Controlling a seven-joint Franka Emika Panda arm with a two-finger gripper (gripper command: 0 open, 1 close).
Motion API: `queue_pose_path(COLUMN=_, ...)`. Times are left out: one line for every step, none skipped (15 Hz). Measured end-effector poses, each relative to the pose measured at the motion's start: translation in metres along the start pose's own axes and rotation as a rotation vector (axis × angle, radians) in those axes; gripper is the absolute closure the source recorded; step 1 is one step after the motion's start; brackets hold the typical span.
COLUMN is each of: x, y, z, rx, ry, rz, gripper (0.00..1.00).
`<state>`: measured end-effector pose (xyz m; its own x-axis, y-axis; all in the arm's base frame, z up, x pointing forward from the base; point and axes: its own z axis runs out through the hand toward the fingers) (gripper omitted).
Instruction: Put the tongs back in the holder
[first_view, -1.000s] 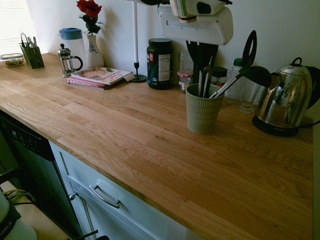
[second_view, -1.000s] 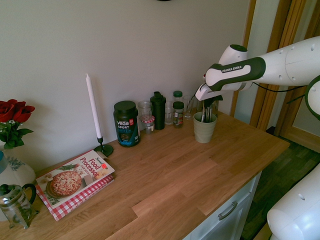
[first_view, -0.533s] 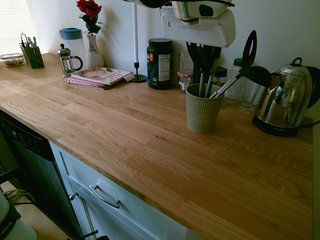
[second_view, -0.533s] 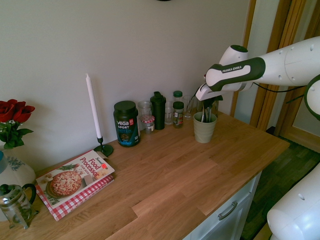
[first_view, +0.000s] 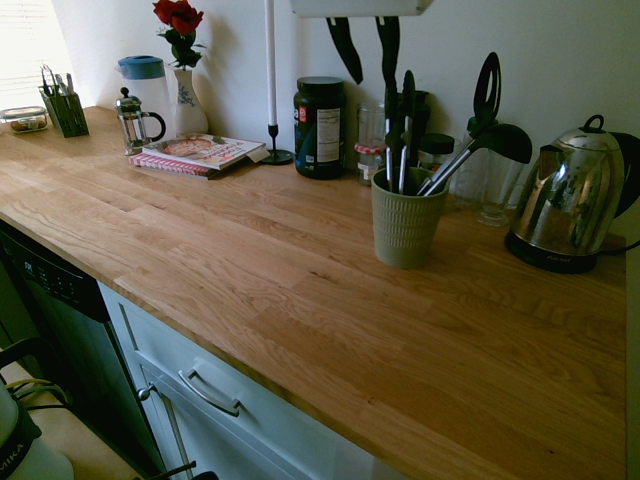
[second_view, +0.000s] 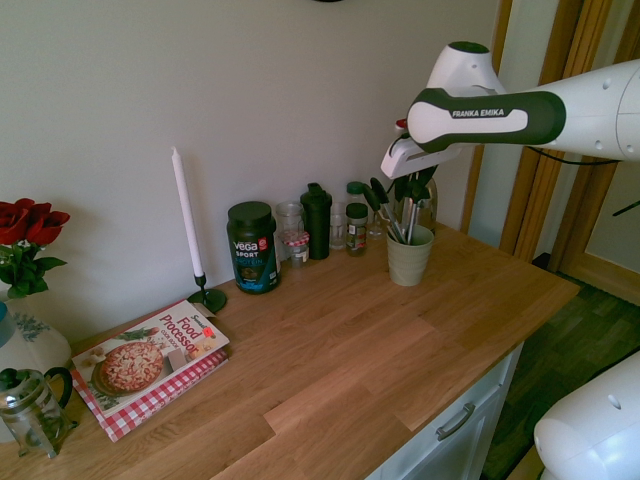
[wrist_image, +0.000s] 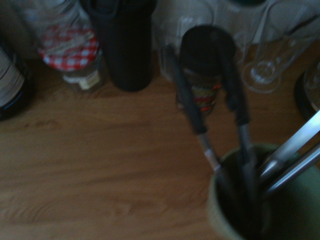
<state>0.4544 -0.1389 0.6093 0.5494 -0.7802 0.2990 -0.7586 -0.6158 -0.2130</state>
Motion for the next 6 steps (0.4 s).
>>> queue_pose_path(x=-0.022, y=-0.015, z=-0.004, rx=-0.021, ry=-0.054, rz=-0.028, gripper=0.00)
queue_pose_path(x=-0.045, y=-0.031, z=-0.005, rx=-0.039, ry=-0.098, rz=-0.058, gripper=0.00)
queue_pose_path(x=-0.066, y=-0.046, z=-0.003, rx=-0.068, ry=-0.136, rz=-0.078, gripper=0.00)
queue_pose_path(x=-0.087, y=-0.057, z=0.004, rx=-0.108, ry=-0.178, rz=-0.096, gripper=0.00)
queue_pose_path(x=-0.105, y=-0.066, z=0.018, rx=-0.146, ry=-0.217, rz=-0.110, gripper=0.00)
queue_pose_path(x=-0.120, y=-0.071, z=0.033, rx=-0.178, ry=-0.249, rz=-0.117, gripper=0.00)
